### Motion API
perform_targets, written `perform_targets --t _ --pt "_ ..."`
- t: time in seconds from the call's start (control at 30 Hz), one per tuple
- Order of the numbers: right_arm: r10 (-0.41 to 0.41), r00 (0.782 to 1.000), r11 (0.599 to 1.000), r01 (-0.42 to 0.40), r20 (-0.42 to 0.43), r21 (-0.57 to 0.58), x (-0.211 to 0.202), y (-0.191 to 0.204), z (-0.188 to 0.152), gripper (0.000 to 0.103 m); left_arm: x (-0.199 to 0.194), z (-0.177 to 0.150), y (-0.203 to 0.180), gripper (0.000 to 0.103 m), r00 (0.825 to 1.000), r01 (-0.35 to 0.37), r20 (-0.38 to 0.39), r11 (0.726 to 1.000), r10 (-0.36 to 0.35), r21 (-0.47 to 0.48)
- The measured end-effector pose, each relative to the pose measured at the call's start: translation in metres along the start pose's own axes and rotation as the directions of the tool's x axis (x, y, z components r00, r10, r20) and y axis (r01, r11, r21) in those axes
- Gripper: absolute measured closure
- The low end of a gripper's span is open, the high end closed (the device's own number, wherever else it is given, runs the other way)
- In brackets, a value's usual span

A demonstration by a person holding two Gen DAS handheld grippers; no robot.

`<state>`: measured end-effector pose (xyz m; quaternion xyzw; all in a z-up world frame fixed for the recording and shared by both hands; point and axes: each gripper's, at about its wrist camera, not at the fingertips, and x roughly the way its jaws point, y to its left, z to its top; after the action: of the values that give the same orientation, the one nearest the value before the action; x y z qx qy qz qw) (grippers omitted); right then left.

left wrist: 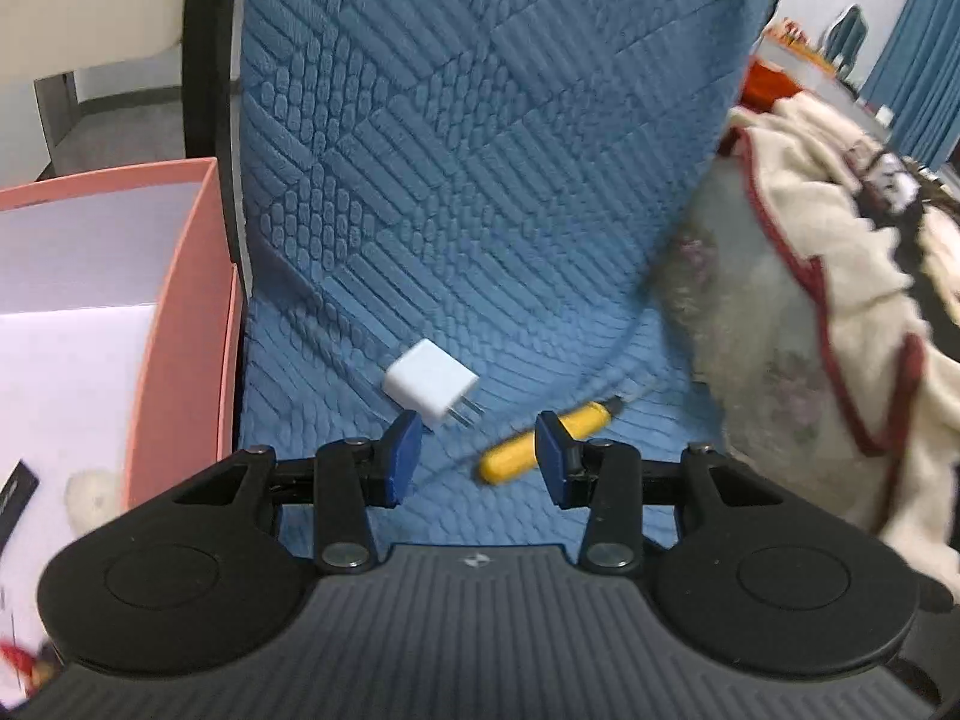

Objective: Organize rigid objects
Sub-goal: 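Close the left gripper on the white charger while the right gripper grasps the yellow screwdriver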

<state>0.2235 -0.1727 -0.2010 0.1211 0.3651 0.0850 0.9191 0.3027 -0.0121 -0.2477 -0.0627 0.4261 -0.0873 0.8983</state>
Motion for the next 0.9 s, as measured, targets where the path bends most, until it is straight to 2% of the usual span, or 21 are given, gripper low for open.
perform_targets --t 0.07,0.23,0.53,0.63,0.9 --pt "-0.014 1.0 1.0 0.014 -0.005 -0.002 0.014 0.003 0.001 0.034 0.017 0.008 0.007 0.055 1.0 -0.002 -0.022 1.0 0.002 -0.001" --pt "-0.043 0.996 0.999 0.043 -0.073 -0.001 0.055 0.012 0.002 0.035 0.055 0.025 0.016 0.055 0.997 -0.037 -0.073 0.999 0.037 0.003" --pt "-0.136 0.989 0.991 0.136 -0.058 -0.002 0.098 0.026 0.012 0.035 0.089 0.036 0.021 0.048 0.987 -0.095 -0.126 0.995 0.096 0.015" --pt "-0.155 0.987 0.988 0.155 -0.041 0.008 0.105 0.027 0.013 0.029 0.091 0.04 0.029 0.048 0.989 -0.081 -0.127 0.997 0.077 -0.021" --pt "-0.189 0.979 0.982 0.189 -0.075 -0.006 0.104 0.028 0.022 0.033 0.095 0.041 0.028 0.048 0.989 -0.082 -0.128 0.996 0.078 -0.027"
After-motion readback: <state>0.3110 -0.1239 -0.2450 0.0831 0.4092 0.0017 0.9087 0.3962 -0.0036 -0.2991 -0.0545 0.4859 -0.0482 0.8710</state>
